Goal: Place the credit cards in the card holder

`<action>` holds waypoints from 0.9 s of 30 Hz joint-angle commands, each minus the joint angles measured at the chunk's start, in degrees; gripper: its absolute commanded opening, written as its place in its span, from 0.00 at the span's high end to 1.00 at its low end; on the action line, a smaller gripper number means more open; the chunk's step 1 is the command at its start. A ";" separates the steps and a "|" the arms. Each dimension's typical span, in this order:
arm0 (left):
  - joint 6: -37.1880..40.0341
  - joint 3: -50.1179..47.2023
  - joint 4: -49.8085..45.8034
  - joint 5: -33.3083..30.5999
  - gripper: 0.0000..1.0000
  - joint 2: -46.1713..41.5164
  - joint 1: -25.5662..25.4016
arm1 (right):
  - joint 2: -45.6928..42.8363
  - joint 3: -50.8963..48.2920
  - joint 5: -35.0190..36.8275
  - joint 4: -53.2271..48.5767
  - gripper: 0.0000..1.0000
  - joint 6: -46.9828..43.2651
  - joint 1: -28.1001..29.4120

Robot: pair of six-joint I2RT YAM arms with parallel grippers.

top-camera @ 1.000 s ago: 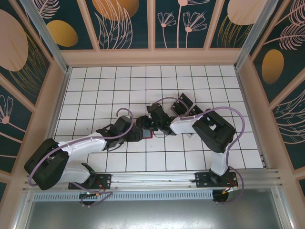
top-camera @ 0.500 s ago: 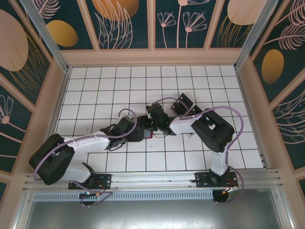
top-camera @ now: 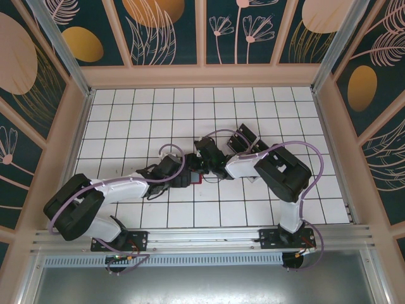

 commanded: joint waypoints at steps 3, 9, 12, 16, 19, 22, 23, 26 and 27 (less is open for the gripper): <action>-1.21 0.00 -3.82 -2.26 0.01 2.34 0.10 | -6.77 -3.02 2.31 0.19 0.53 0.15 -1.63; -1.27 0.41 -4.40 -2.84 0.01 3.34 0.09 | -9.01 -6.07 4.07 0.01 0.53 0.53 -1.99; -1.27 0.36 -4.25 -2.66 0.02 3.63 0.11 | -8.52 -6.82 3.95 0.21 0.53 1.00 -1.89; -1.36 0.24 -3.87 -2.60 0.01 3.70 0.05 | -8.03 -7.70 4.33 0.68 0.53 1.46 -1.61; -1.45 0.21 -3.70 -2.43 0.02 3.79 0.05 | -6.97 -7.59 4.26 0.58 0.53 1.51 -1.48; -1.53 -0.03 -3.54 -2.42 0.01 3.70 0.07 | -5.75 -7.12 4.16 0.43 0.53 1.43 -1.28; -1.61 -0.03 -3.52 -2.34 0.02 3.70 0.09 | -5.32 -6.90 4.07 0.43 0.53 1.49 -1.21; -1.57 -0.16 -3.36 -2.22 0.01 3.70 0.06 | -4.30 -6.60 3.94 0.43 0.53 1.50 -1.03; -1.62 -0.17 -3.35 -2.15 0.02 3.70 0.05 | -3.96 -6.55 3.90 0.50 0.53 1.50 -0.94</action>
